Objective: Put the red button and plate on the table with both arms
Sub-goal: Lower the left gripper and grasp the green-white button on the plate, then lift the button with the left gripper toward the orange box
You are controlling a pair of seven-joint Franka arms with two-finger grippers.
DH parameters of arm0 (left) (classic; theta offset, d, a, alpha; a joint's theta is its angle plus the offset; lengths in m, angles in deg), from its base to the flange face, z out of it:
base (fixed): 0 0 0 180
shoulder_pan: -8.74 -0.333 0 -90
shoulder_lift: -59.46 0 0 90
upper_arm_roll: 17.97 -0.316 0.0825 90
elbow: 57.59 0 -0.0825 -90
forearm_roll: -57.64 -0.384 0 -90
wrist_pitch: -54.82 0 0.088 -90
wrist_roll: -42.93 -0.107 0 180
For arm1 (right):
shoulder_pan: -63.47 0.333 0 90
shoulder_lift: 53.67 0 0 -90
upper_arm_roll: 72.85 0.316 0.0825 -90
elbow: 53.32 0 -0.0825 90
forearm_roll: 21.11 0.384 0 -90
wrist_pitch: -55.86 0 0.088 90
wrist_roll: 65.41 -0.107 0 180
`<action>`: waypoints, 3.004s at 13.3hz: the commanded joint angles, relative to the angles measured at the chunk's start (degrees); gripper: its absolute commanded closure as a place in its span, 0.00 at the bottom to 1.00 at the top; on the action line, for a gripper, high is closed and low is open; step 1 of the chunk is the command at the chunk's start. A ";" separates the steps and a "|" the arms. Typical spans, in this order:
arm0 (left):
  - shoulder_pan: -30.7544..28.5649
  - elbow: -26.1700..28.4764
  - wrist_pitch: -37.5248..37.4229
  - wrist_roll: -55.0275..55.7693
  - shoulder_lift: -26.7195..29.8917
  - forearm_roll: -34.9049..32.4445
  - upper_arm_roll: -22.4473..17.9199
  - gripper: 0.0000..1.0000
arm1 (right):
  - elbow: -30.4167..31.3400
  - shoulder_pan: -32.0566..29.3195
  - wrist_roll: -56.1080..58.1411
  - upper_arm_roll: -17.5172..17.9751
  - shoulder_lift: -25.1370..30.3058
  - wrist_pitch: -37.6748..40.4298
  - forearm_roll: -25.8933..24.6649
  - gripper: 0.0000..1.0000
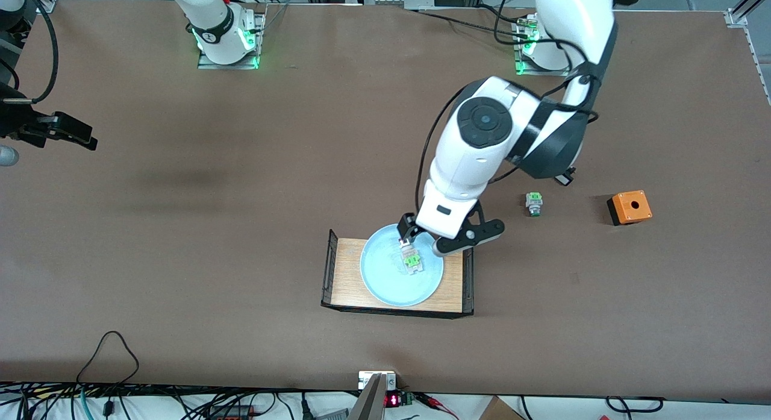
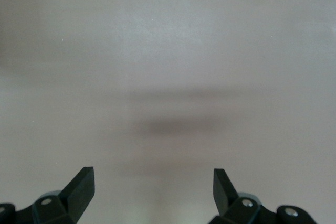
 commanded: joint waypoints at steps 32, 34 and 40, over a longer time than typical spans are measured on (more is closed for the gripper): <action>7.86 -3.76 -4.66 -0.90 0.61 0.17 -13.51 1.00 | -1.01 0.13 0.58 0.08 -0.04 -0.44 -0.87 0.00; 6.45 -3.49 -8.26 -6.16 2.20 0.71 -13.51 1.00 | -1.01 0.13 0.58 0.08 -0.04 -0.88 -0.70 0.00; 0.74 0.28 -14.78 -19.79 7.55 2.91 -13.42 1.00 | -1.01 3.10 -8.25 0.51 -0.03 -0.71 3.50 0.00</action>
